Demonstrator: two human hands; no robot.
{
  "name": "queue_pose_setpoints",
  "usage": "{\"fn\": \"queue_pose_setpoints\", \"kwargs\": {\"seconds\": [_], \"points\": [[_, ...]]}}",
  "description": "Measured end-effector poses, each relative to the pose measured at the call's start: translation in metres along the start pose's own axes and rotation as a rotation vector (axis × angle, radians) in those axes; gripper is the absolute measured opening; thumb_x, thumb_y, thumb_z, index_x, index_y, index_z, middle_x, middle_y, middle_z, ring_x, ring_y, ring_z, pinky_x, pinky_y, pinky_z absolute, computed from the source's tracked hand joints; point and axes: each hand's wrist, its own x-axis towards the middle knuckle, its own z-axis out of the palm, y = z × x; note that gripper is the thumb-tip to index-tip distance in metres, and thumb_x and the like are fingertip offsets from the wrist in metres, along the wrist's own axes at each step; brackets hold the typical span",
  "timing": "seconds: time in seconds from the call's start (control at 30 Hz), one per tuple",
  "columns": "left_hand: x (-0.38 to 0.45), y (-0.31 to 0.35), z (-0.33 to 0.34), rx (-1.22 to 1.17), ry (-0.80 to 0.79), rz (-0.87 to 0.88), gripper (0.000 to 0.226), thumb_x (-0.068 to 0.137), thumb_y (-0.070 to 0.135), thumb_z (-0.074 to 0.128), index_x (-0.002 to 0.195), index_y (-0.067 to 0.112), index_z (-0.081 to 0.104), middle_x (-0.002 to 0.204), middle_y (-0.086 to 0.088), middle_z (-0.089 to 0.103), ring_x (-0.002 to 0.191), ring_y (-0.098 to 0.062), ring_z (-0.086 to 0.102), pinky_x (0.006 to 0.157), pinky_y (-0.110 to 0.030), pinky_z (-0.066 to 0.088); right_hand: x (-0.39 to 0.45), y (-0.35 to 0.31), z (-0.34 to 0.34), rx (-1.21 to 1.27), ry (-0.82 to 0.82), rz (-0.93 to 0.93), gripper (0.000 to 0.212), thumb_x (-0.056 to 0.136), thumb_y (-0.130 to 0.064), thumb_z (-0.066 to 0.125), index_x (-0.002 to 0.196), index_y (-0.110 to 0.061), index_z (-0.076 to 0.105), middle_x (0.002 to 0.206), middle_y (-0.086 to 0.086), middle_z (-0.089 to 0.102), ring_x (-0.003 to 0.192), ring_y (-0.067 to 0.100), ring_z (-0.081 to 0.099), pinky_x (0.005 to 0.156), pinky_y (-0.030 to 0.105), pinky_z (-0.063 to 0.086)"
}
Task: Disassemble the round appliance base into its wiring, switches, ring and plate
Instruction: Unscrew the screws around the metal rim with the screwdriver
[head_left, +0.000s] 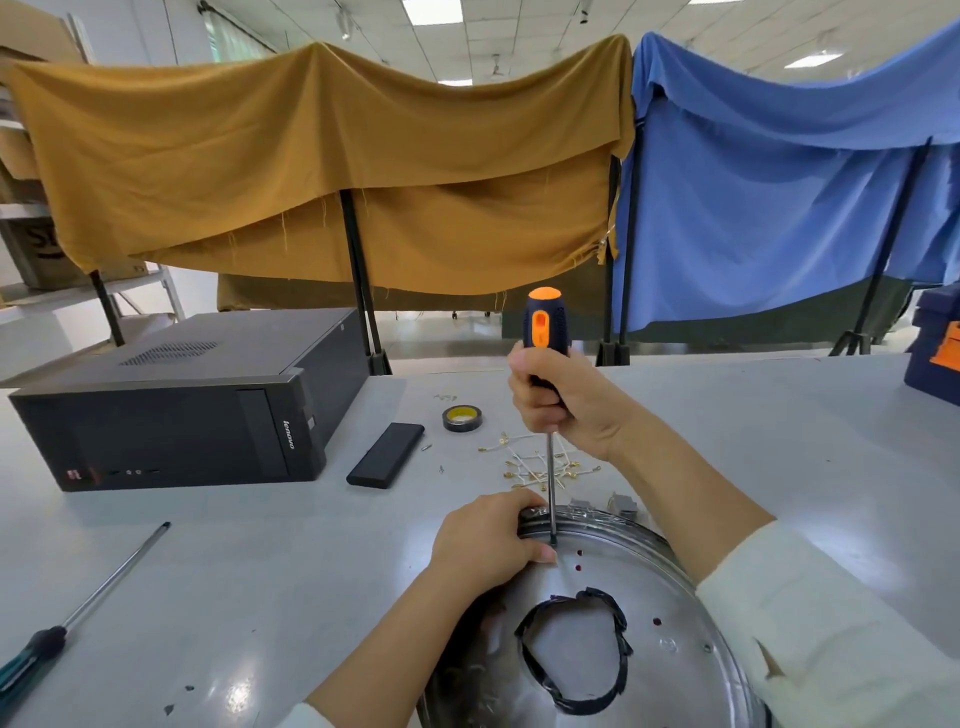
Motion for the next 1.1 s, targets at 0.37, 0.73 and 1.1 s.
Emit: {"fn": "queue_pose_setpoints", "kwargs": {"seconds": [0.37, 0.73, 1.1], "points": [[-0.001, -0.001, 0.0, -0.024, -0.002, -0.003, 0.054, 0.068, 0.053, 0.069, 0.118, 0.045, 0.051, 0.115, 0.019, 0.061, 0.107, -0.009, 0.055, 0.073, -0.022, 0.034, -0.001, 0.01, 0.024, -0.279, 0.764, -0.289, 0.026, 0.085, -0.021, 0.066, 0.07, -0.021, 0.045, 0.058, -0.003, 0.043, 0.049, 0.01, 0.04, 0.043, 0.018, 0.038], [-0.001, 0.0, -0.001, -0.021, -0.002, -0.01, 0.053, 0.067, 0.054, 0.069, 0.116, 0.045, 0.051, 0.112, 0.02, 0.061, 0.104, -0.009, 0.056, 0.07, -0.022, 0.034, -0.008, 0.01, 0.014, -0.371, 0.771, -0.338, 0.023, 0.083, -0.031, 0.07, 0.076, -0.025, 0.049, 0.062, -0.005, 0.052, 0.052, 0.008, 0.048, 0.049, 0.02, 0.044], [-0.002, 0.0, 0.001, -0.008, 0.01, -0.017, 0.061, 0.069, 0.055, 0.069, 0.126, 0.044, 0.048, 0.124, 0.018, 0.058, 0.115, -0.01, 0.052, 0.078, -0.02, 0.032, -0.002, -0.013, 0.006, 0.041, -0.066, -0.061, 0.027, 0.077, -0.012, 0.062, 0.062, -0.019, 0.041, 0.046, -0.005, 0.031, 0.037, 0.011, 0.024, 0.039, 0.019, 0.019]]}}
